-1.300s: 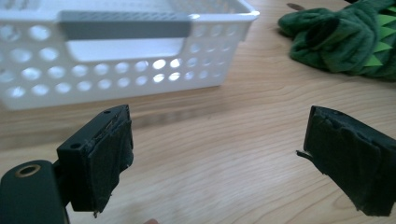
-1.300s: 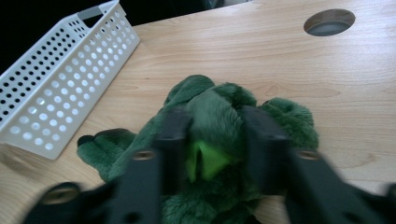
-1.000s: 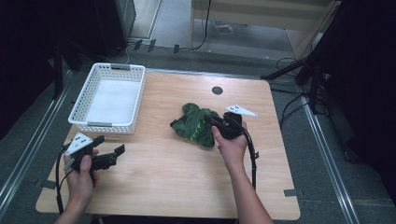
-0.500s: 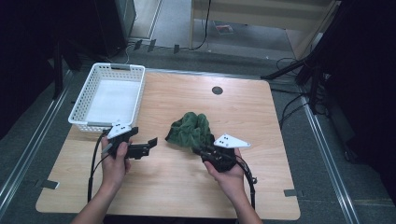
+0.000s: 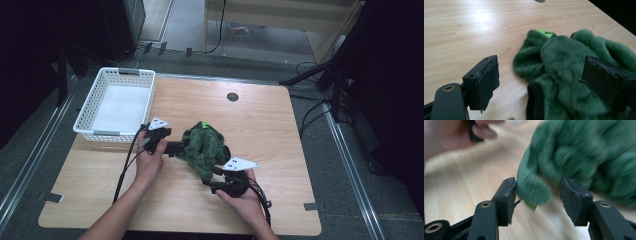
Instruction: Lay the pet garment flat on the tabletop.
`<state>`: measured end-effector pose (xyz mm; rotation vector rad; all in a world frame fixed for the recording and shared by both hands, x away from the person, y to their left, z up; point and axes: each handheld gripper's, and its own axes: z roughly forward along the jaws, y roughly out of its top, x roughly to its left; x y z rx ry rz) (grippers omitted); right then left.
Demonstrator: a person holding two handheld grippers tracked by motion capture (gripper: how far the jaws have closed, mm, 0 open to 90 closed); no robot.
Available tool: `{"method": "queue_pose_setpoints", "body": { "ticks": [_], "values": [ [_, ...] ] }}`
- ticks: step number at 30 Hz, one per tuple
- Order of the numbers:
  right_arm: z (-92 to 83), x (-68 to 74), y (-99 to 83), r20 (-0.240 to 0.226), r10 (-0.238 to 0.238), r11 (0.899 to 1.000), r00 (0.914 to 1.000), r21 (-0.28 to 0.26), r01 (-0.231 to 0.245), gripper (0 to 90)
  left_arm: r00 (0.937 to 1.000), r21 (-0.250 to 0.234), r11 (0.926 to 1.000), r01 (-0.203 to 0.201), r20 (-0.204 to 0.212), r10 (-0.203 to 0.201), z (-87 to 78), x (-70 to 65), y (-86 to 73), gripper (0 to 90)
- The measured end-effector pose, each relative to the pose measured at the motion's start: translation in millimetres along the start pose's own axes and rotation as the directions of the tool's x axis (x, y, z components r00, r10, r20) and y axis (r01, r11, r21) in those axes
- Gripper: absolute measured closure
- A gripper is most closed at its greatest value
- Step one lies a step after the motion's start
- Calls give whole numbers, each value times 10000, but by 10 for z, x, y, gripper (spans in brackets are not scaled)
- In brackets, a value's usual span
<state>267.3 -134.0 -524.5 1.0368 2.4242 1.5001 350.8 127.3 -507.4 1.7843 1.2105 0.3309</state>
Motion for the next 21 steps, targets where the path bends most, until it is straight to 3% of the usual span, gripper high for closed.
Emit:
{"method": "queue_pose_setpoints", "body": {
  "ticks": [4,6,8,9,10,14,15,16,17,18,19,20,21],
  "values": [
    [-175,-154,291,277,518,9906,9983,-1282,-478,455,9998,105,9999,69,183,-71,105,-22,74,147],
    [-180,-238,447,719,798,9861,9942,-1514,-682,457,9996,122,9998,160,230,-163,155,-28,97,147],
    [-81,-385,638,1334,1399,9842,9811,-1269,-1231,425,9988,360,9989,289,390,-303,211,-21,100,147],
    [-81,-385,638,1334,1399,9842,9811,-1269,-1231,425,9988,360,9989,289,390,-303,211,-21,100,150],
    [58,-521,767,1621,2105,9758,9641,-939,-1972,394,9960,498,9980,385,793,-424,233,-10,81,175],
    [317,-730,852,1794,2917,9565,9395,-593,-2857,337,9918,812,9966,123,1255,-224,238,-32,42,347],
    [384,-770,835,1672,3245,9458,9310,-453,-3215,342,9909,855,9963,20,1337,-135,235,-41,26,398],
    [384,-770,835,1672,3245,9458,9310,-453,-3215,342,9909,855,9963,20,1337,-135,235,-41,26,455],
    [482,-807,776,1388,3666,9291,9200,-38,-3697,460,9888,917,9956,-200,1492,62,229,-55,-7,534],
    [519,-806,740,1209,3699,9270,9212,185,-3747,532,9872,950,9950,-322,1586,168,220,-61,-25,601],
    [519,-806,740,1209,3699,9270,9212,185,-3747,532,9872,950,9950,-322,1586,168,220,-61,-25,681],
    [535,-760,684,1364,3321,9406,9333,255,-3385,729,9845,920,9945,-494,1720,330,195,-66,-55,753],
    [517,-739,668,1393,3175,9464,9380,148,-3226,781,9827,945,9938,-580,1810,401,180,-60,-63,812]
  ]
}}
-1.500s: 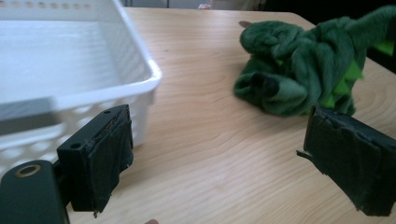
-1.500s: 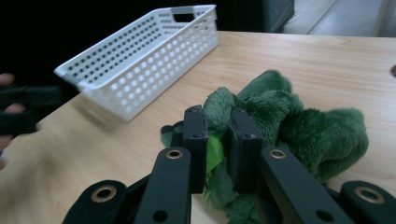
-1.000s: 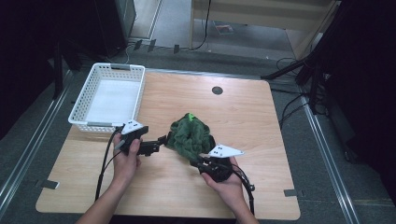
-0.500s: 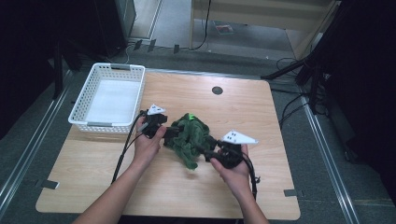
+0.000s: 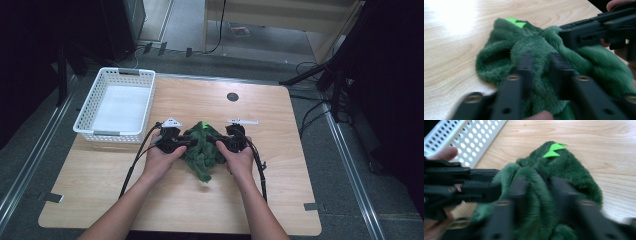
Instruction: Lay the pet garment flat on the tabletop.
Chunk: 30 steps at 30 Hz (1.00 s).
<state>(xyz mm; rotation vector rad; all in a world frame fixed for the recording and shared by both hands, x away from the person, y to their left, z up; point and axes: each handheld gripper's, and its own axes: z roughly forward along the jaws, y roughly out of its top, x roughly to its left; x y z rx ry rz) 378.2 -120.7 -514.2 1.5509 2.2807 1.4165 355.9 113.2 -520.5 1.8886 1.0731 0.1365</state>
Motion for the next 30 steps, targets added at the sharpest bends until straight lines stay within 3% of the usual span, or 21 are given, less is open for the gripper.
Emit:
{"method": "queue_pose_setpoints", "body": {
  "ticks": [2,6,7,8,10,11,14,15,18,19,20,21,22,24,25,26,27,29,30],
  "values": [
    [-75,31,-31,-5,-182,9990,9998,-403,182,837,10000,-82,9999,-72,67,72,-51,-2,-25,876],
    [-302,124,-92,218,-1047,9895,9943,-974,1063,842,9988,-409,9983,-411,267,422,-241,-41,-60,890],
    [-302,124,-92,218,-1047,9895,9943,-974,1063,842,9988,-409,9983,-411,267,422,-241,-41,-60,890],
    [-493,162,-168,299,-1451,9803,9890,-1309,1478,834,9974,-522,9966,-644,287,660,-364,-81,-91,890],
    [-558,162,-200,297,-1530,9779,9878,-1398,1556,829,9964,-641,9950,-761,338,783,-445,-106,-122,886],
    [-755,144,-330,307,-1583,9742,9869,-1581,1612,819,9942,-729,9927,-965,401,996,-569,-150,-203,882],
    [-906,103,-481,233,-1436,9759,9894,-1624,1455,807,9916,-640,9912,-1160,504,1193,-667,-190,-316,867],
    [-1028,44,-656,197,-1128,9827,9934,-1456,1144,795,9884,-408,9895,-1388,564,1409,-742,-217,-449,859],
    [-1138,-49,-887,-5,-916,9910,9958,-985,911,739,9842,-112,9864,-1642,648,1646,-787,-237,-566,783],
    [-1182,-78,-940,-189,-692,9941,9974,-851,673,703,9766,144,9794,-2013,807,1995,-849,-260,-685,726],
    [-1251,-97,-970,-391,-572,9945,9976,-897,535,662,9741,102,9771,-2125,812,2110,-883,-267,-709,694],
    [-1316,-93,-968,-370,-656,9924,9972,-1070,613,623,9741,102,9771,-2125,812,2110,-883,-267,-709,645],
    [-1382,-79,-947,-337,-715,9894,9969,-1288,666,596,9749,-200,9776,-2094,728,2104,-959,-269,-697,594],
    [-1479,-61,-871,-290,-789,9805,9965,-1826,724,551,9854,-842,9849,-1513,664,1571,-1039,-237,-611,517],
    [-1479,-61,-871,-290,-789,9805,9965,-1826,724,551,9854,-842,9849,-1513,664,1571,-1039,-237,-611,467],
    [-1486,-48,-772,-161,-796,9746,9967,-2112,744,515,9901,-1004,9866,-1288,436,1337,-1043,-224,-562,409],
    [-1447,-49,-722,-119,-767,9738,9970,-2157,723,495,9960,-1043,9906,-888,-143,878,-983,-204,-473,374],
    [-1288,-71,-626,-186,-554,9811,9983,-1866,510,427,9990,-871,9956,-335,-312,309,-864,-166,-412,354],
    [-1176,-91,-591,-127,-350,9883,9993,-1493,327,380,9990,-871,9956,-335,-312,309,-864,-166,-412,341]
  ]
}}
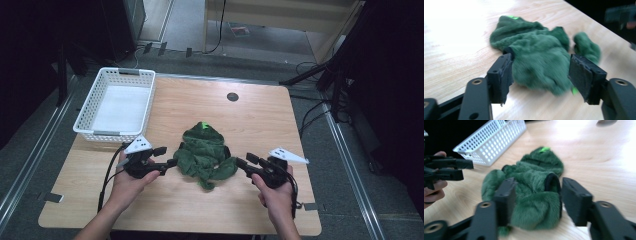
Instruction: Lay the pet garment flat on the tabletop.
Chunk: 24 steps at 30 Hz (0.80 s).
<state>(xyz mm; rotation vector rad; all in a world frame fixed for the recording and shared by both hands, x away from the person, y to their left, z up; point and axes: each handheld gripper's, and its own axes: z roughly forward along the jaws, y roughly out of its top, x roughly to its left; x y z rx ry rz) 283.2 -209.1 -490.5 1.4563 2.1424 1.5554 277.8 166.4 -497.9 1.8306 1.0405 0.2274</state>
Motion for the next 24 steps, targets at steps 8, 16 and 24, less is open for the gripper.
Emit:
{"method": "queue_pose_setpoints", "body": {
  "ticks": [8,16,24],
  "values": [
    [472,-43,-151,965,591,9845,9936,1590,-740,624,9937,1204,9866,1102,-337,-1068,371,113,-71,556],
    [179,74,-182,-22,-178,9965,9998,814,180,794,9914,459,9989,-136,1305,75,117,25,-133,900],
    [-144,197,-484,-963,-746,9844,9925,1518,888,659,9703,1254,9779,-1673,1967,1408,-175,-21,-450,714]
  ]
}}
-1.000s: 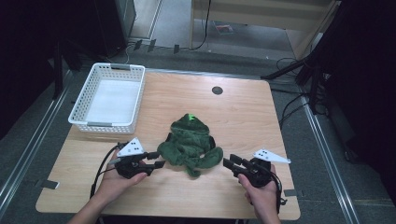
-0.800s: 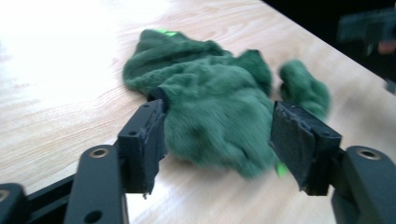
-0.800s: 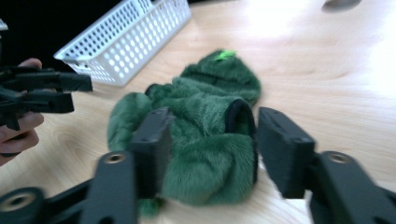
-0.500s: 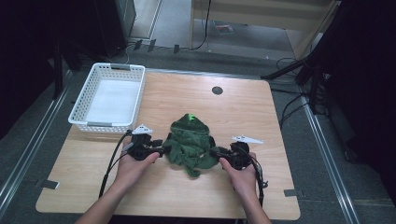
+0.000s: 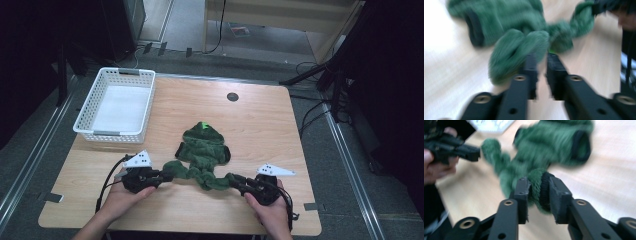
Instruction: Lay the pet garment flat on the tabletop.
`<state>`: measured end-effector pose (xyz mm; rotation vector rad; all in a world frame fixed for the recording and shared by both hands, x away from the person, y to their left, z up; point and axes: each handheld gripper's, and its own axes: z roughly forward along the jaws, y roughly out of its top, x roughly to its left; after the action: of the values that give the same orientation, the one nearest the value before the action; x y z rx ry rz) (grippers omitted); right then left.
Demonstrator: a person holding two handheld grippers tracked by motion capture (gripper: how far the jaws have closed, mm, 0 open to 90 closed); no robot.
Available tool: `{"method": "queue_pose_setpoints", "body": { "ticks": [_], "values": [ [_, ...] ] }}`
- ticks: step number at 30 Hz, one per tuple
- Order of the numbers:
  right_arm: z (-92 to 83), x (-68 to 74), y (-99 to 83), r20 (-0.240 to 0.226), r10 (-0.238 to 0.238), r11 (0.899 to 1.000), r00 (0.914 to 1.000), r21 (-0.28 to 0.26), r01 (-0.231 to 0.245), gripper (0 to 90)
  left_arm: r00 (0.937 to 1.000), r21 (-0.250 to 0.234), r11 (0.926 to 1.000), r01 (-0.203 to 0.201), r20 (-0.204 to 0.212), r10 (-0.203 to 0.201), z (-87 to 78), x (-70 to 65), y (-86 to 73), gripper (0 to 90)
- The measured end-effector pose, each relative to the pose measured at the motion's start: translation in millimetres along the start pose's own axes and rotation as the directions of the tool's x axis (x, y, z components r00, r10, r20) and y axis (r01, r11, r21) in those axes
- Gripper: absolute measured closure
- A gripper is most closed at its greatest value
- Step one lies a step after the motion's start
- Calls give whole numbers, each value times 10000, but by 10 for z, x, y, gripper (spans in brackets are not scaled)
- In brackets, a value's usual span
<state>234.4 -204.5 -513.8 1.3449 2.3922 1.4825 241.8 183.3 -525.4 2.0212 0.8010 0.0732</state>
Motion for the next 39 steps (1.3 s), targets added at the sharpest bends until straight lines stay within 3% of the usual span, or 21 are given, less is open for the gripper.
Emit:
{"method": "queue_pose_setpoints", "body": {
  "ticks": [2,5,6,8,10,12,13,15,16,18,20,23,24,27,29,30,32,33,34,36,39],
  "values": [
    [-48,31,-40,57,-244,9994,9997,250,243,603,9996,-382,9989,261,79,-259,-79,54,-54,646],
    [-141,49,25,13,-331,9990,9995,-286,331,557,9952,-1009,9901,975,126,-967,-141,128,-25,559],
    [-153,49,67,27,-258,9982,9997,-548,259,551,9870,-1609,9739,1603,110,-1606,-170,172,49,537],
    [-138,46,149,92,-115,9962,9999,-864,123,546,9751,-1833,9593,2147,-155,-2212,-137,184,134,498],
    [-52,28,201,227,-53,9958,9997,-910,73,542,9588,-1669,9497,2650,-592,-2779,-47,192,188,480],
    [79,20,202,506,160,9979,9986,-627,-128,532,9540,-1334,9502,2815,-670,-2921,53,182,194,475],
    [142,34,185,522,202,9991,9984,-381,-182,520,9579,-1192,9549,2720,-618,-2805,89,164,187,475],
    [228,76,133,355,-48,10000,9994,87,45,499,9798,-593,9796,1919,-452,-1947,152,66,150,498],
    [268,114,87,241,-380,9986,9990,390,371,497,9798,-593,9796,1919,-452,-1947,152,66,150,565],
    [286,140,49,197,-593,9964,9980,625,580,498,9958,-54,9964,849,-338,-850,163,-31,98,686],
    [316,167,-56,63,-828,9899,9965,1159,815,512,9996,348,9990,-275,127,271,147,-118,-7,771],
    [317,148,-134,298,-972,9835,9948,1561,914,542,9978,519,9973,-522,440,499,133,-127,-68,777],
    [308,141,-147,589,-1211,9795,9909,1687,1097,540,9972,677,9950,-730,229,716,111,-125,-101,745],
    [262,106,-152,1756,-1693,9729,9698,1871,1360,538,9990,521,9977,-428,-119,435,59,-85,-98,567],
    [231,87,-140,1823,-1519,9780,9714,1701,1210,534,9983,58,9992,403,-433,-400,-11,-1,-85,548],
    [170,68,-112,1820,-1177,9878,9762,1220,964,516,9912,-342,9932,1114,-677,-1135,-54,58,-68,474],
    [132,68,-94,1685,-897,9938,9816,795,771,499,9828,-516,9847,1667,-715,-1702,-46,70,-59,445],
    [128,67,-91,1645,-844,9955,9828,573,759,491,9828,-516,9847,1667,-715,-1702,-46,70,-59,425],
    [135,66,-93,1572,-705,9968,9851,480,637,479,9732,-469,9762,2115,-825,-2148,15,48,-68,408],
    [187,69,-116,1429,-495,9967,9885,708,396,462,9696,-17,9739,2269,-935,-2261,138,-10,-89,395],
    [258,96,-159,1429,-695,9924,9873,1102,540,464,9747,417,9782,2035,-1029,-1984,231,-80,-100,392]
  ]
}}
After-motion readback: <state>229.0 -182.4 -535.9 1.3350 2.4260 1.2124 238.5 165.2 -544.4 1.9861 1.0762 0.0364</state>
